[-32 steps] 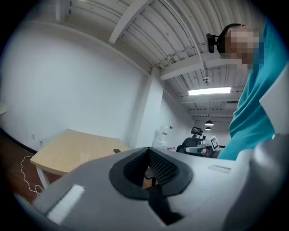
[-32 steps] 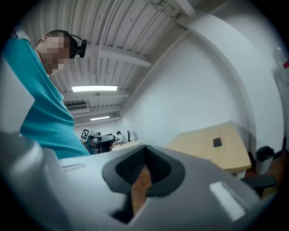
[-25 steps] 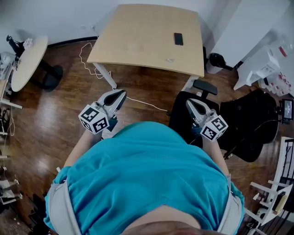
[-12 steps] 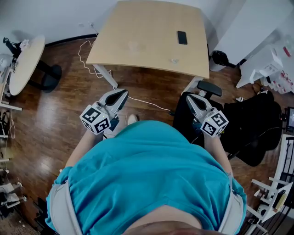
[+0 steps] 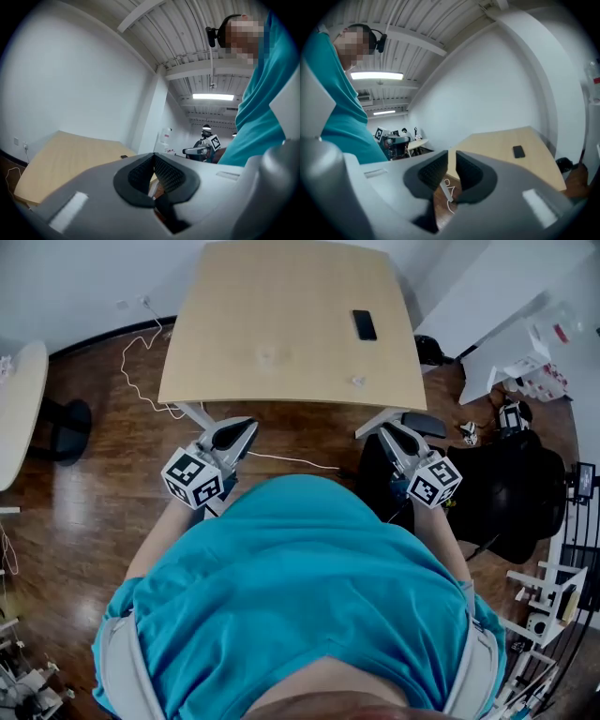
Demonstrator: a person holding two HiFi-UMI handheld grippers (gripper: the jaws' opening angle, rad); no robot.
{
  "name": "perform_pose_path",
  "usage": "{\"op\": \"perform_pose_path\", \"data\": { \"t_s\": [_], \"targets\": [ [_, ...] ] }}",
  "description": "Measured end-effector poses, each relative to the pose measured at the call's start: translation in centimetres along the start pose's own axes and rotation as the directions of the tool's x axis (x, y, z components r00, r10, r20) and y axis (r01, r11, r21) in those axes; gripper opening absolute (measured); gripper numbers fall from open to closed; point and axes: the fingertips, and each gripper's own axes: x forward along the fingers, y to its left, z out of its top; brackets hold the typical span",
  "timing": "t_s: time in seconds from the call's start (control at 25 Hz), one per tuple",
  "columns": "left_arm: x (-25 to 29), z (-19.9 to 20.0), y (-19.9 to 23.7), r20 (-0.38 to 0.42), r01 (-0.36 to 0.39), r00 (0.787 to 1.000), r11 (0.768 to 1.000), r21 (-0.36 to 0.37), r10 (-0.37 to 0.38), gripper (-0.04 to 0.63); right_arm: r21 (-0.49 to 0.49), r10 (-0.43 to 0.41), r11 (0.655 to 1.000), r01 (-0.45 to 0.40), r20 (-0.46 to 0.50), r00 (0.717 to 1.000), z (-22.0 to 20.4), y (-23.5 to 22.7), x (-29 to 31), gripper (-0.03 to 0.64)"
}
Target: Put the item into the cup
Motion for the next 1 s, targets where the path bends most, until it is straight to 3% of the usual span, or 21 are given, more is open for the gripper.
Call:
{"op": "perform_pose_path", "data": {
  "t_s": [0.36, 0.48, 0.64, 0.84, 1.0],
  "targets": [
    [5.9, 0.4, 3.0, -0.060, 0.079, 0.995, 0.997, 0.003, -0.079, 0.005, -0.051, -0.050, 0.998, 0.045, -0.110, 0.993, -1.0, -6.7, 4.7, 0.076],
    [9.1, 0.4, 3.5, -0.091, 0.039, 0.995, 0.999, 0.016, -0.038, 0.005, -0.072, -0.036, 0.997, 0.026, -0.147, 0.988, -2.5, -11.5, 5.6, 0.077],
    [12.9, 0.7, 5.0, -0.098, -0.067, 0.993, 0.998, -0.016, 0.065, 0.005, -0.098, -0.008, 0.995, -0.014, -0.224, 0.974, -5.1, -18.0, 7.9, 0.077],
    [16.2, 1.0, 7.1, -0.106, -0.168, 0.982, 0.983, -0.076, 0.159, 0.005, -0.122, 0.058, 0.986, -0.116, -0.399, 0.915, -10.0, -22.8, 12.5, 0.108],
    [17.3, 0.3, 7.7, -0.150, -0.169, 0.976, 0.982, -0.084, 0.156, 0.005, -0.098, 0.057, 0.987, -0.127, -0.527, 0.848, -14.6, -24.3, 15.1, 0.120]
  ]
}}
